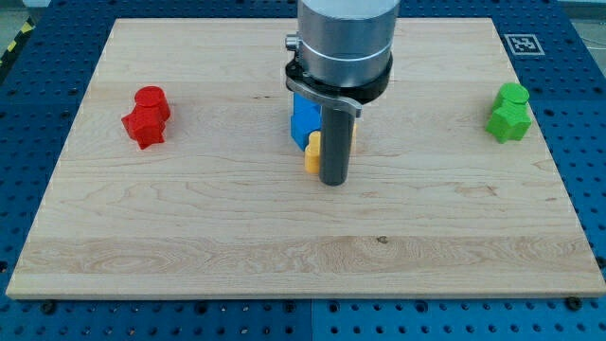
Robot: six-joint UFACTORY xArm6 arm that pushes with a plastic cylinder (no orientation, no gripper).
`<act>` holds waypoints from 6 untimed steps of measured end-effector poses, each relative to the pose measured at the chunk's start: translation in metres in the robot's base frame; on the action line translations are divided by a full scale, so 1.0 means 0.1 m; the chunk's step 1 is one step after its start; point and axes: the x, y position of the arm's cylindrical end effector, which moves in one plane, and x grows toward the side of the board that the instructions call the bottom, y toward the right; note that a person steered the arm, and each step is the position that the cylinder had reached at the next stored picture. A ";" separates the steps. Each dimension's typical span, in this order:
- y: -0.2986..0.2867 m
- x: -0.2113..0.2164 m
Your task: Push the green star to the bottom left of the green circle
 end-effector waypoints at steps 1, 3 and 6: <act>0.57 0.21; 2.41 -0.21; 2.81 -0.86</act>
